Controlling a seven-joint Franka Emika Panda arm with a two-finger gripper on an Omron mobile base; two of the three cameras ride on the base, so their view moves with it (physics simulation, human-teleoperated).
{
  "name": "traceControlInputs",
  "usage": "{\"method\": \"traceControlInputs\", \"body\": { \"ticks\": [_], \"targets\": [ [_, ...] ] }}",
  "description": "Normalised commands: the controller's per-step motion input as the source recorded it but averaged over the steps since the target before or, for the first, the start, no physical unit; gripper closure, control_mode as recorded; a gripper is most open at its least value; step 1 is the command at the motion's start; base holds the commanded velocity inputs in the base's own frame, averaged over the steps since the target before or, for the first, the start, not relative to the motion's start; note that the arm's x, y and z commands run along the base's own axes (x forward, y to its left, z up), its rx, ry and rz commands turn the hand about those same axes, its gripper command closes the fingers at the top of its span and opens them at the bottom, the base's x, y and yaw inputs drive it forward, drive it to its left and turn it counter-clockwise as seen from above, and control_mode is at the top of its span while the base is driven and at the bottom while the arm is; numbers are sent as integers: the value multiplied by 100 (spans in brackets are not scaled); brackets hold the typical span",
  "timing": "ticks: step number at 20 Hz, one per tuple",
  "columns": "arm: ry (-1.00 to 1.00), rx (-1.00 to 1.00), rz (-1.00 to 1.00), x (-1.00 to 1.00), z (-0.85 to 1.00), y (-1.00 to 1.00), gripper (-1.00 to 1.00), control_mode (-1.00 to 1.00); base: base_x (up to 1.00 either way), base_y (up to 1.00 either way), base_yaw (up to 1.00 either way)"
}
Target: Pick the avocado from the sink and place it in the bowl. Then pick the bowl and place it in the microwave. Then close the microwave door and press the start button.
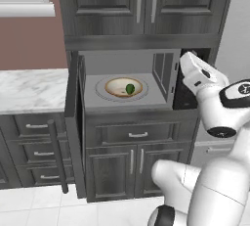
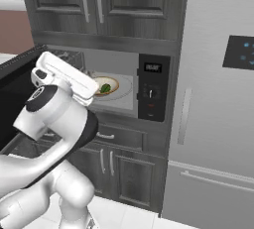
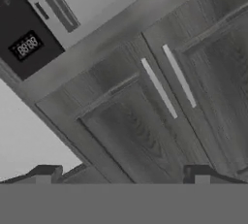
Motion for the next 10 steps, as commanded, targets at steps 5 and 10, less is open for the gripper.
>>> {"method": "traceControlInputs", "body": {
  "ticks": [5,10],
  "targets": [
    [-4,-100,20,-22,64,39,-100,-100,0,0,0],
    [-5,-100,15,-71,38,42,-100,-100,0,0,0]
  ]
}}
